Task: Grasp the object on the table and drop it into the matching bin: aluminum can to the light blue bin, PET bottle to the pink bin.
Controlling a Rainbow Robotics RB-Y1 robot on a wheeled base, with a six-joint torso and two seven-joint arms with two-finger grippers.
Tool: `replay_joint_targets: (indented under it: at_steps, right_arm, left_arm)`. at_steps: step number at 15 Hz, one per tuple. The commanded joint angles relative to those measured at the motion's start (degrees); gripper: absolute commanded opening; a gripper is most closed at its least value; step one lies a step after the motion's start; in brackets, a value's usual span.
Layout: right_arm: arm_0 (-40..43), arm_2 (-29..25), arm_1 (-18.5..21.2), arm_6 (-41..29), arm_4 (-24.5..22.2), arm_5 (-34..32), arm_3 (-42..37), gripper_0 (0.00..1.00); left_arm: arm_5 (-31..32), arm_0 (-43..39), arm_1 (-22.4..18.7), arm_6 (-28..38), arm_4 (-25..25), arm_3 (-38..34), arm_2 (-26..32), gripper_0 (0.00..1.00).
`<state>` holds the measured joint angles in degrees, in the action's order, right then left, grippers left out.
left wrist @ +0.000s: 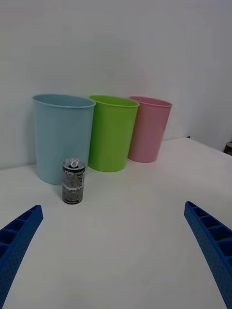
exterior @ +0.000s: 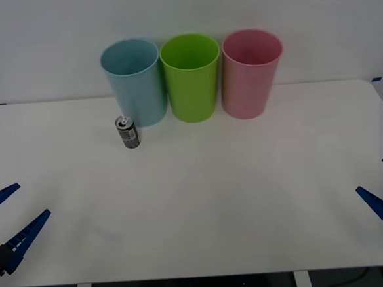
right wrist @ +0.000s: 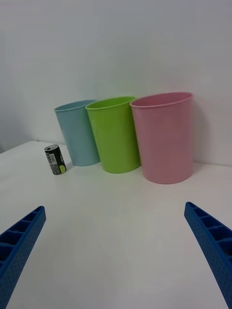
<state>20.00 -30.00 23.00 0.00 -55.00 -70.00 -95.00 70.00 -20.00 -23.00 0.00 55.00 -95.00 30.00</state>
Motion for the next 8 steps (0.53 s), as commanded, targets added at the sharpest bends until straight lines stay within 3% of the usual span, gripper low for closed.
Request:
replay_joint_targets:
  at_steps: [1, 8]
  right_arm:
    - [0.0, 0.0, 0.0, 0.0, 0.0, 0.0, 0.0, 1.0]
    - [0.0, 0.0, 0.0, 0.0, 0.0, 0.0, 0.0, 1.0]
  left_arm:
    - [0.0, 0.0, 0.0, 0.0, 0.0, 0.0, 0.0, 1.0]
    - [-1.1, -0.5, 0.5, 0.1, -1.7, 0.7, -0.6, 1.0]
